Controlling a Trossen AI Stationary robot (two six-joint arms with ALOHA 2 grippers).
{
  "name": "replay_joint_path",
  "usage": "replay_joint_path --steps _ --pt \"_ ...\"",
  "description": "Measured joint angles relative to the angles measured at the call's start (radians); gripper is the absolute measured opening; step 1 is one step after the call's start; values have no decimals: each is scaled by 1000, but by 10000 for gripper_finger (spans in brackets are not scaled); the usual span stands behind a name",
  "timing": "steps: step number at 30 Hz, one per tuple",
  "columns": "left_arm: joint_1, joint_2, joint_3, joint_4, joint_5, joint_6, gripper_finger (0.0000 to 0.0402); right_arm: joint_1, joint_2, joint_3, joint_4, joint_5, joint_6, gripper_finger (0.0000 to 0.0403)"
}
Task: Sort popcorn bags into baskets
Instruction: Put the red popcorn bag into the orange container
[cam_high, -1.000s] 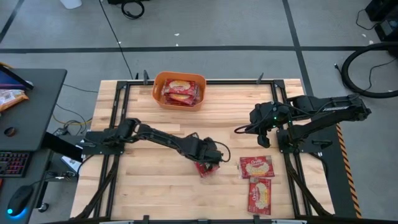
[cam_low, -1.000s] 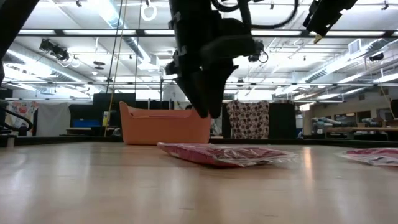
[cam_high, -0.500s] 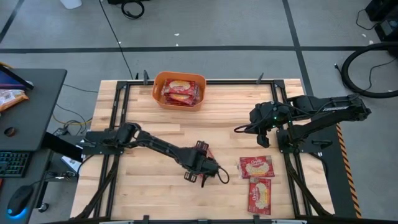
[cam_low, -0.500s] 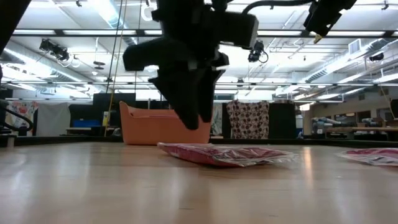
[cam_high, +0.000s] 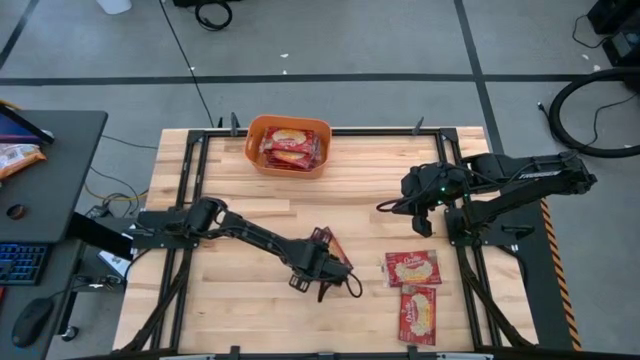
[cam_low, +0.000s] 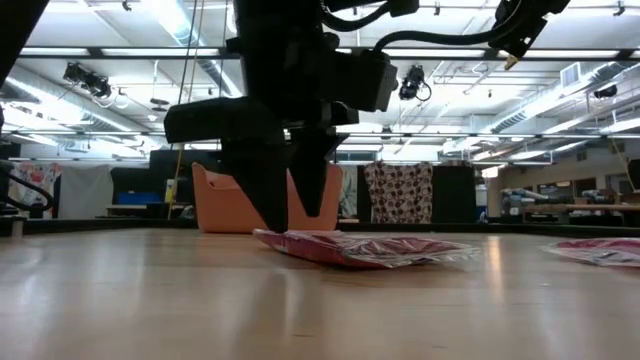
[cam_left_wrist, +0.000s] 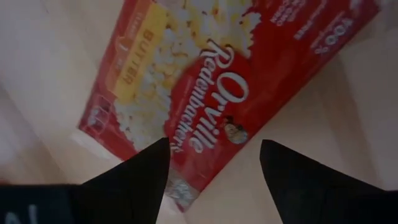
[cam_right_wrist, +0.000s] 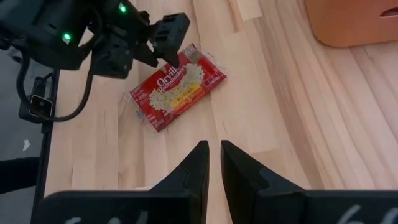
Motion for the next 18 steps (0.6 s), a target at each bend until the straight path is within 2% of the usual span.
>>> replay_joint_path --steps 5,9,15,18 --pt "4 6 -13 24 -17 24 254 0 0 0 4 0 0 47" --pt "0 11 -54 20 7 44 254 0 0 0 4 -1 7 47" --pt "-11 10 -66 37 -32 77 253 0 0 0 4 -1 7 47" --pt "-11 10 -66 54 -32 71 242 0 0 0 3 -2 7 47"
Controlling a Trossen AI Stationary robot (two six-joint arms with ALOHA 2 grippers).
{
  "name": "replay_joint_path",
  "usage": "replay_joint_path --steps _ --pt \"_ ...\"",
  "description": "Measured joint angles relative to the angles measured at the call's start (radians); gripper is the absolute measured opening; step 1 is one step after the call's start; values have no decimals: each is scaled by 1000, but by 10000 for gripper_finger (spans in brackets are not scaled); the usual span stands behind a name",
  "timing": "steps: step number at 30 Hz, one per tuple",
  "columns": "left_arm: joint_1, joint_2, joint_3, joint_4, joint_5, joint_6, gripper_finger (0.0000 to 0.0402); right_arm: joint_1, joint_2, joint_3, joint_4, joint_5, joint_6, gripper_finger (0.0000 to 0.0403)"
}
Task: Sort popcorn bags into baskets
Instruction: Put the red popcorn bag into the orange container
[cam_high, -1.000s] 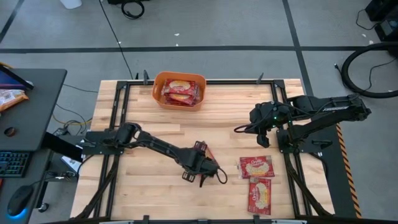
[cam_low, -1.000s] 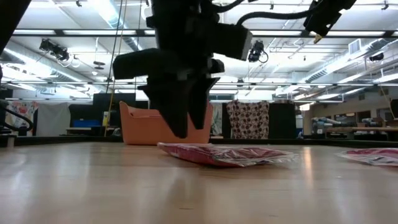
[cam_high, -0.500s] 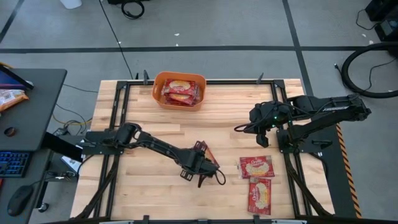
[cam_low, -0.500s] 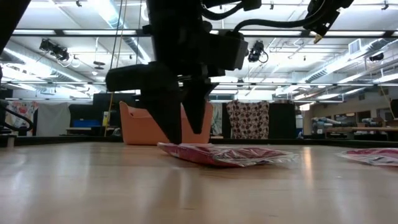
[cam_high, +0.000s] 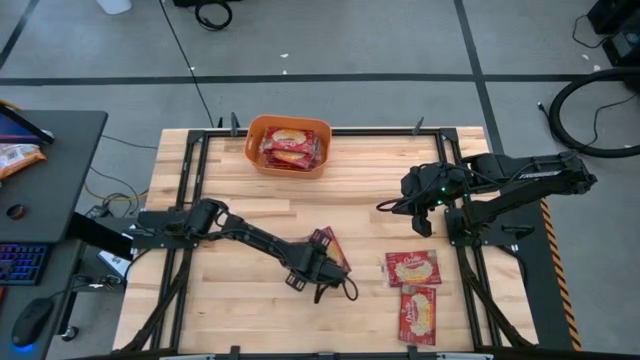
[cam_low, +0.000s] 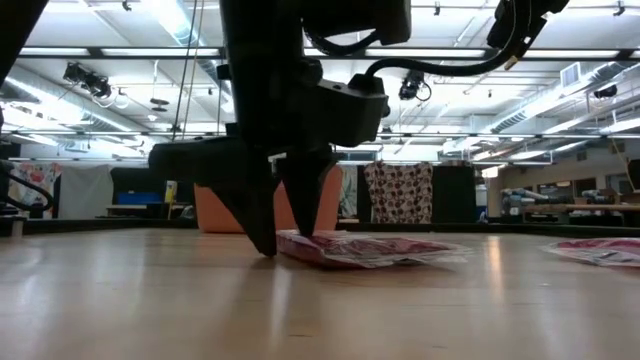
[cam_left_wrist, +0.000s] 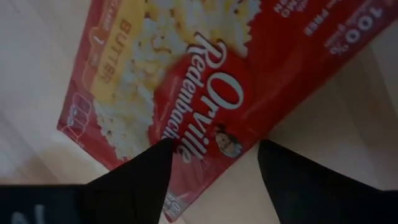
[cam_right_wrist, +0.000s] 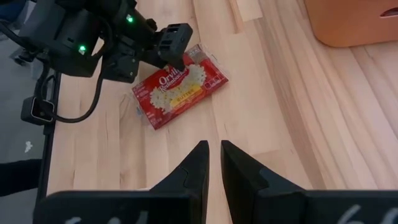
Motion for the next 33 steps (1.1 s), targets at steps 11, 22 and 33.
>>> replay_joint_path --steps 11,22,33 --pt "0 0 0 21 19 -94 56 0 0 0 0 -2 0 47" --pt "19 -36 43 -186 -2 -418 5 0 0 0 0 21 -24 47" --pt "159 -214 43 -384 -278 -445 2 0 2 0 65 29 -43 47"
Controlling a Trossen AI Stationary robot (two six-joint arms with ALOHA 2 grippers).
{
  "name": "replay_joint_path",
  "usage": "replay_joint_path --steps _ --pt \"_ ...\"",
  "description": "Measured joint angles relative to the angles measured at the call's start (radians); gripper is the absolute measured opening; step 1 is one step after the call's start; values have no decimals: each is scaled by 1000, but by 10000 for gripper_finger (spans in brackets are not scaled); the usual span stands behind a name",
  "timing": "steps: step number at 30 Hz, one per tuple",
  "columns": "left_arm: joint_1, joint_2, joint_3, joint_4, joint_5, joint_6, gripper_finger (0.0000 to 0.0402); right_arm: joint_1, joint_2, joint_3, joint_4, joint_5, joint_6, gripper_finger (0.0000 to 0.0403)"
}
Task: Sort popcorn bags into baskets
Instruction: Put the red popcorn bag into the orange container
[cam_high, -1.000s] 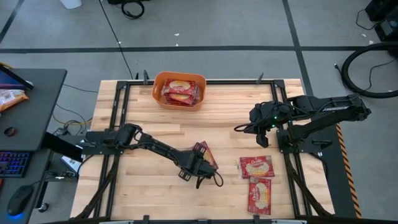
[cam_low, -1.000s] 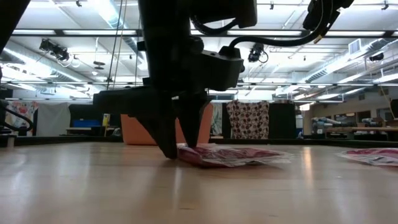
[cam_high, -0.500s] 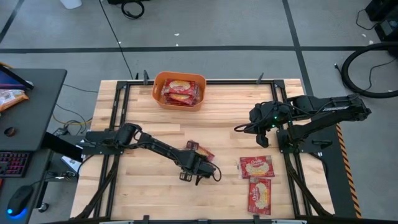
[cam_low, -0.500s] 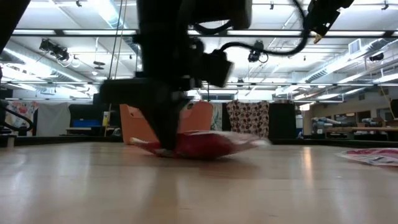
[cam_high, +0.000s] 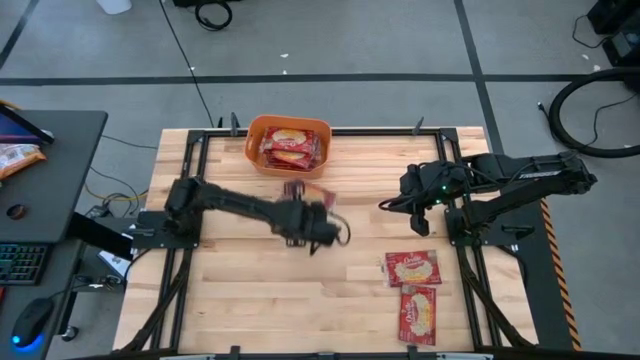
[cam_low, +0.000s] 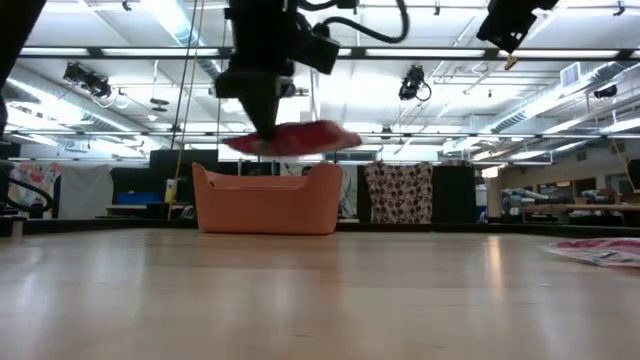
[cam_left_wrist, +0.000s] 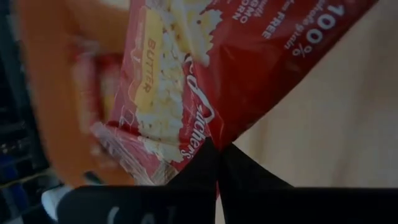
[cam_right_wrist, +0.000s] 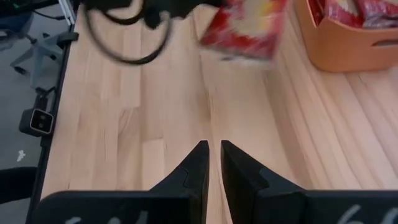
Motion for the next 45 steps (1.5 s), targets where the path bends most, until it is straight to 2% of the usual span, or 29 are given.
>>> replay_joint_path --steps 5,12,18,23,26,30,34,36,39,42,45 --pt "124 -62 -8 -17 -44 70 1 0 1 0 38 44 -17 47" --pt "346 -73 -8 32 -31 305 1 -2 1 0 43 75 -7 47" --pt "539 -73 -8 128 40 407 3 -2 1 0 39 80 36 47" --pt "664 -73 -8 159 219 440 7 -2 1 0 38 134 63 47" --pt "694 -73 -8 185 216 436 29 -2 1 0 38 172 65 47" --pt "706 -73 -8 196 212 435 79 -2 1 0 38 186 65 47" --pt "680 -73 -8 194 233 376 125 -2 1 0 34 135 88 47" --pt "660 -73 -6 191 315 329 137 -2 5 0 21 58 91 47" --pt "620 -73 3 202 547 272 144 5 24 0 -26 -55 105 47" --pt "568 -73 3 228 765 196 143 32 59 0 -66 -124 125 47" --pt "508 -74 3 227 823 99 142 78 102 -10 -72 -166 130 47"
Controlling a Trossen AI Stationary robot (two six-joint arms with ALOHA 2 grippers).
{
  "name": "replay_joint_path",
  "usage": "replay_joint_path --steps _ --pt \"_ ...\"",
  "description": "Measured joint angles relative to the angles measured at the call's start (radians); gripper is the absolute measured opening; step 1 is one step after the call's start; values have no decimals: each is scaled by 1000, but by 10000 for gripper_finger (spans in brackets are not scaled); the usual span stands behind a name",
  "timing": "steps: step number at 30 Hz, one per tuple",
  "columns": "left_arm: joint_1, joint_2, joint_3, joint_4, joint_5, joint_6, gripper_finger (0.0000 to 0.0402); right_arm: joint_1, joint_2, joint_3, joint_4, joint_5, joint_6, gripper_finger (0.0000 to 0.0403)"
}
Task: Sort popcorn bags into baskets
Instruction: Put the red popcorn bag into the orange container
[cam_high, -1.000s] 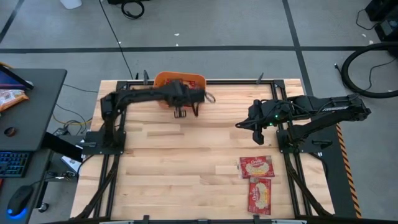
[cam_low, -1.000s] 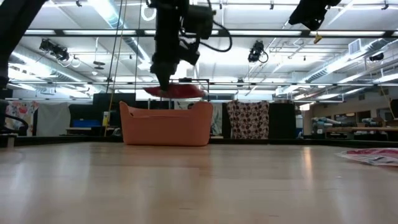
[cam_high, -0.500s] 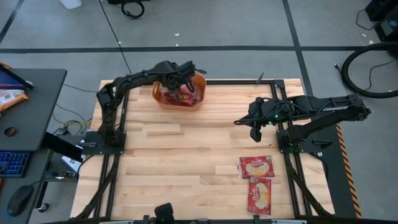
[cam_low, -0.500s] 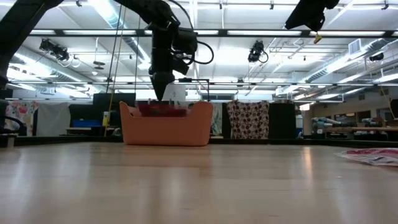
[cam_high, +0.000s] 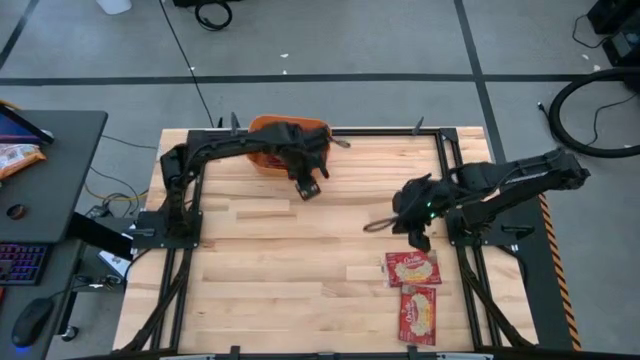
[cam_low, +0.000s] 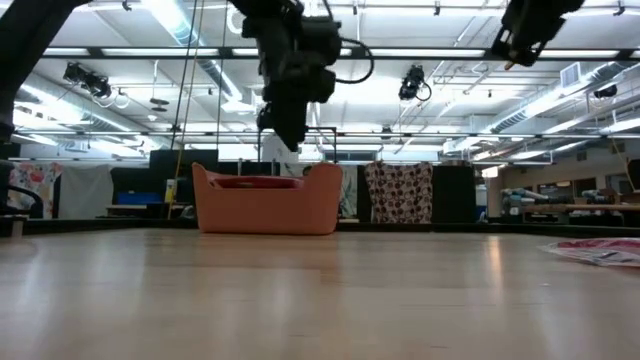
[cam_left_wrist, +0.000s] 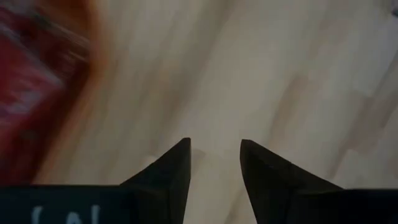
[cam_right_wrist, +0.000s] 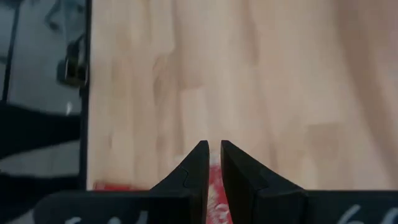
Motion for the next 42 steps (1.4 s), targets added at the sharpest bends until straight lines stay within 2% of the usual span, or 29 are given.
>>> replay_joint_path --steps 3,7,9,17,22,25,28,33,38,42 --pt "-72 -31 -2 6 -43 -54 142 51 37 -26 -3 -34 34 47" --pt "-178 -97 -4 26 -238 -143 142 126 58 -77 -27 -76 79 47" --pt "-227 -118 -7 42 -282 -195 142 165 61 -110 -31 -77 110 47" --pt "-355 -167 -8 79 -335 -340 142 271 62 -272 38 -79 288 51" --pt "-384 -218 -8 66 -346 -338 142 301 92 -338 146 -129 455 51" --pt "-393 -273 -8 68 -354 -338 142 344 142 -341 207 -154 475 60" --pt "-399 -339 -8 79 -373 -337 142 391 209 -322 223 -154 465 85" --pt "-399 -431 -8 83 -377 -312 142 445 331 -273 188 -148 409 150" --pt "-399 -488 -8 72 -376 -303 142 493 430 -226 168 -61 415 218" --pt "-405 -521 -8 55 -375 -300 142 520 495 -178 142 11 458 251"
